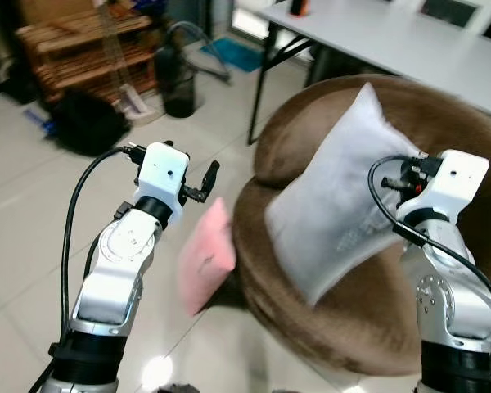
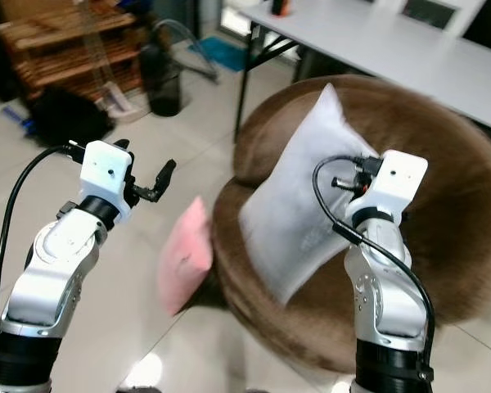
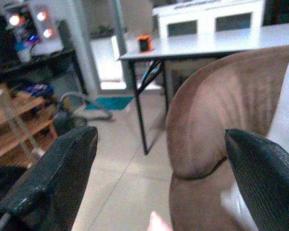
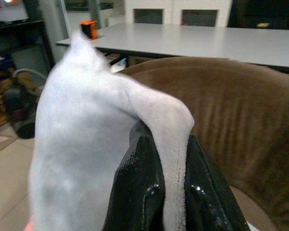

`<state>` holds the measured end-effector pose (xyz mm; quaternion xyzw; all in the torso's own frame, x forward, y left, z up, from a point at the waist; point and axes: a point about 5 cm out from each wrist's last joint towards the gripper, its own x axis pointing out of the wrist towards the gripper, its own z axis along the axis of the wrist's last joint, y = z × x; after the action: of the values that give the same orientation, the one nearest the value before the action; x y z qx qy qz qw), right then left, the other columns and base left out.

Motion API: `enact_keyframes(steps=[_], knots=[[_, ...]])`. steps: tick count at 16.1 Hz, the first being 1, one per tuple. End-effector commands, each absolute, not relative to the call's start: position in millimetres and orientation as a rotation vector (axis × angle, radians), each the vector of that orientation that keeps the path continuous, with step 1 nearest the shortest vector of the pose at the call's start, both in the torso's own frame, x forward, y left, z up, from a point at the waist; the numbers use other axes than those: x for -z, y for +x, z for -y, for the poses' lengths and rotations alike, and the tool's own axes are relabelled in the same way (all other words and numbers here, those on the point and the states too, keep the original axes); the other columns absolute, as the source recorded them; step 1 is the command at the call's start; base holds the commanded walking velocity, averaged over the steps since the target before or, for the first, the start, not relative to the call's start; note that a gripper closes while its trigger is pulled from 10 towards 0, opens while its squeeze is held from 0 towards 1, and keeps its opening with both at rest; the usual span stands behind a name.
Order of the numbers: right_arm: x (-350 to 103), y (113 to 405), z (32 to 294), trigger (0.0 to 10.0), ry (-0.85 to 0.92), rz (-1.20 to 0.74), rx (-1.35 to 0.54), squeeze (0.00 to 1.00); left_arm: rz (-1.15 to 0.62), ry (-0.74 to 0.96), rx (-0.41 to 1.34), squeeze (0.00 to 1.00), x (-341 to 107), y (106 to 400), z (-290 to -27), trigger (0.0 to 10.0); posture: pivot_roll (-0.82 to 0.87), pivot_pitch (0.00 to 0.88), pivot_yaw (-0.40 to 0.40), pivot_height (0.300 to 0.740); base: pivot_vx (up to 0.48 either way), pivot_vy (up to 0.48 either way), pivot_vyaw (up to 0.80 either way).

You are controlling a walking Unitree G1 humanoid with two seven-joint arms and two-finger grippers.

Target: Move the pillow to the sofa from floor

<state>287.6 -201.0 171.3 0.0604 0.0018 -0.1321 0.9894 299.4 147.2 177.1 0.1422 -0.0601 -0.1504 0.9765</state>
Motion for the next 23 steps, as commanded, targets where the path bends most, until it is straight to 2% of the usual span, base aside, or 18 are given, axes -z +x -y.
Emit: enact_keyframes(steps=[1,3,8,13,16,18,20,21,23], knots=[[-185,285,207,10.0,0.11,0.056,0.293,0.0,0.137,0.293,0.323,0.0,-180,300,-144,10.0,0.12,0.018,-0.11,0.74,0.341,0.0,-0.8],[-182,286,201,10.0,0.109,0.043,0.24,0.0,0.13,0.321,0.326,0.0,-178,299,-147,10.0,0.13,0.022,-0.112,0.74,0.339,0.0,-0.8],[-175,287,198,10.0,0.112,0.005,0.221,0.0,0.118,0.32,0.329,0.0,-176,296,-150,10.0,0.14,0.035,-0.121,0.74,0.345,0.0,0.0],[-173,284,201,10.0,0.119,-0.007,0.238,0.0,0.109,0.325,0.357,0.0,-175,295,-150,10.0,0.14,0.043,-0.109,0.74,0.367,0.0,-0.8],[-172,285,189,10.0,0.18,-0.02,0.164,0.0,0.096,0.327,0.387,0.0,-173,293,-149,10.0,0.14,0.051,-0.092,0.74,0.365,0.0,0.0],[-160,282,181,10.0,0.221,-0.075,0.133,0.0,0.022,0.319,0.5,0.0,-164,286,-145,10.0,0.14,0.065,-0.079,0.74,0.0,0.0,0.0],[-146,280,189,10.0,0.217,-0.124,0.185,0.0,-0.045,0.371,0.689,0.0,-153,272,-137,10.0,0.15,0.086,-0.066,0.74,0.0,0.0,0.0],[-136,283,203,10.0,0.198,-0.154,0.256,0.0,-0.109,0.368,0.858,0.0,-147,259,-133,10.0,0.15,0.112,-0.05,0.74,0.0,0.0,0.0],[-132,291,215,10.0,0.165,-0.161,0.302,0.0,-0.151,0.372,0.95,0.0,-146,253,-132,10.0,0.15,0.13,-0.04,0.74,0.0,0.0,0.0]])
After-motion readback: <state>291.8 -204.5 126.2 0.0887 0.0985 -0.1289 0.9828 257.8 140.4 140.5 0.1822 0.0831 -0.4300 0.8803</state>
